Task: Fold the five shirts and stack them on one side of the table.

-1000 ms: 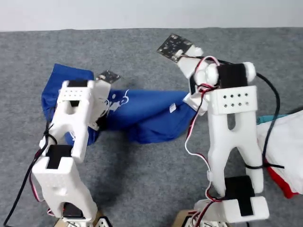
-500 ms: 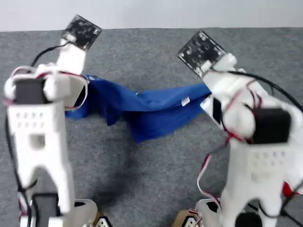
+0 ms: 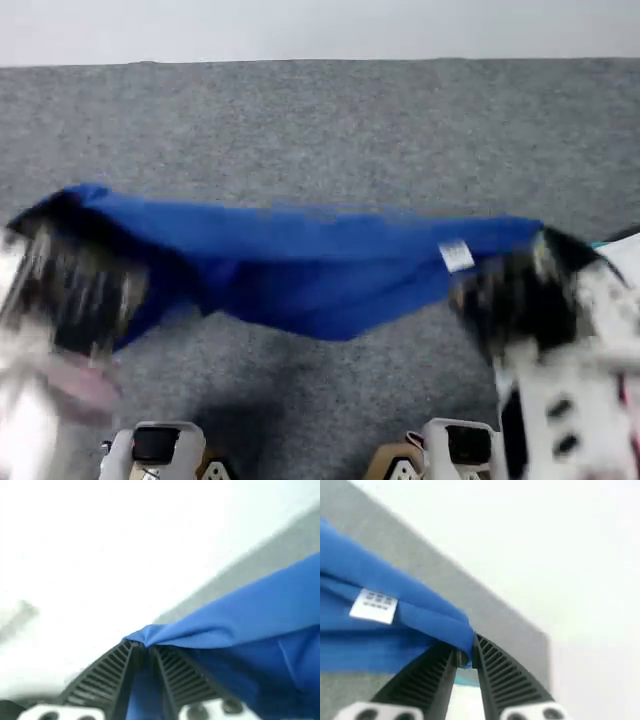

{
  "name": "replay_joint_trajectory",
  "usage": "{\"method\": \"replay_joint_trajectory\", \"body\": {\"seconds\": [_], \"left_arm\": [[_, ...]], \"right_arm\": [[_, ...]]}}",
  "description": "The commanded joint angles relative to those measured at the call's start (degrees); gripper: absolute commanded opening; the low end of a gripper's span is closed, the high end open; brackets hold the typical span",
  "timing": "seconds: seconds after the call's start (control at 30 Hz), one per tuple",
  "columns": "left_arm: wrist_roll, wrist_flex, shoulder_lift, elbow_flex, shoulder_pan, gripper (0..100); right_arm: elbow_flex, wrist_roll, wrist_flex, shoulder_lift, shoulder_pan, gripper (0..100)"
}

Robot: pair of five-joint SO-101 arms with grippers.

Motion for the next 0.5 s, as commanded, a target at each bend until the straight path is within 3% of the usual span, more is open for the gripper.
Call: {"method": "replay_joint_trajectory", "body": {"seconds": [0.0, 0.27, 0.47], "left_arm": [[-0.88, -3.60, -7.30, -1.36, -0.26, 0], [-0.62, -2.90, -11.87, -1.10, -0.26, 0], [-0.62, -2.11, -11.87, 9.10, 0.00, 0]], "right_arm": [[-1.41, -0.53, 1.63, -4.62, 0.92, 1.0], [-0.53, -0.44, 1.54, -8.75, 0.92, 1.0], [5.63, -0.44, 1.54, -2.95, 0.57, 1.0]]}}
